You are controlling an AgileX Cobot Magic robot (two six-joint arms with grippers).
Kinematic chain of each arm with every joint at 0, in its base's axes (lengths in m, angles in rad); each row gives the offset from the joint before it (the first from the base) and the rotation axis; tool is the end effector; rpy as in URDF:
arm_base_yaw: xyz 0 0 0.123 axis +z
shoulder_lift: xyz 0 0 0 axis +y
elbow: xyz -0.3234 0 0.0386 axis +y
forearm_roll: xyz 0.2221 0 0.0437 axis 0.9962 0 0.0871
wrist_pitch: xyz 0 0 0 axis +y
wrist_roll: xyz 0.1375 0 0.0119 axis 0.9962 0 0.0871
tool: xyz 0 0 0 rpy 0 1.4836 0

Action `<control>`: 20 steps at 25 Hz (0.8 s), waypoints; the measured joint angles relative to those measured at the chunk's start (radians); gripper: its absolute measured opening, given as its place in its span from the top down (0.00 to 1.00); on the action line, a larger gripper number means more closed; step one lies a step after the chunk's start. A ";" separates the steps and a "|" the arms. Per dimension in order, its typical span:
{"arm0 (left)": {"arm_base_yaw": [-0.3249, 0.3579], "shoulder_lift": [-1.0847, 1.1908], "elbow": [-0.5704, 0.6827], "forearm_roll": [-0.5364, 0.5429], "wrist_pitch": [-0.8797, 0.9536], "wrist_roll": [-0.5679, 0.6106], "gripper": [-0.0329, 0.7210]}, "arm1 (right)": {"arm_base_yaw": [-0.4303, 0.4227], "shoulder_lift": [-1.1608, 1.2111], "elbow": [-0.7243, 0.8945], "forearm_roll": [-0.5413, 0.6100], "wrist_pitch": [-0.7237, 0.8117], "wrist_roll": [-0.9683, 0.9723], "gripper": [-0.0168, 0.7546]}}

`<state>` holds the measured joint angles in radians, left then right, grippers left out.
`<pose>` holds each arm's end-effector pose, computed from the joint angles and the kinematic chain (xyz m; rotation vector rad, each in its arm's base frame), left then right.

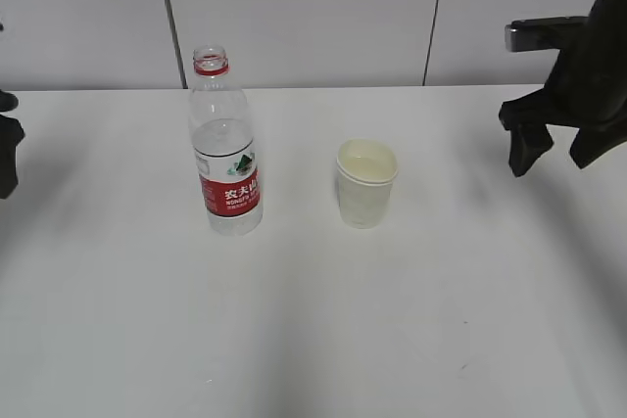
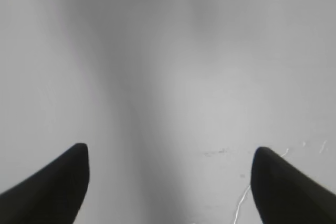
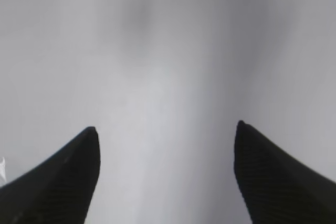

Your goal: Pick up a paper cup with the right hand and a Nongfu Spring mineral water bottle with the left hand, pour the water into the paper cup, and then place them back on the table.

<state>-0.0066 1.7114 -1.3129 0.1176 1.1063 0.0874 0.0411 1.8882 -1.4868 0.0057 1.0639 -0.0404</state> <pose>0.3265 0.0123 0.2563 0.2070 2.9810 0.1724 0.3851 0.0165 0.2362 -0.1168 2.9466 0.0078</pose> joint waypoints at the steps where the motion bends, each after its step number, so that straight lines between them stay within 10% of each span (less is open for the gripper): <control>1: 0.000 -0.020 0.000 -0.006 0.008 0.000 0.20 | 0.000 -0.008 0.000 0.000 0.012 -0.004 0.22; 20: 0.000 -0.545 0.325 -0.021 0.051 -0.014 0.20 | 0.000 -0.447 0.340 0.017 0.022 -0.026 0.22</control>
<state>-0.0066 1.1660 -0.9883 0.0969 1.1574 0.0732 0.0411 1.4416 -1.1468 0.0227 1.0862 -0.0659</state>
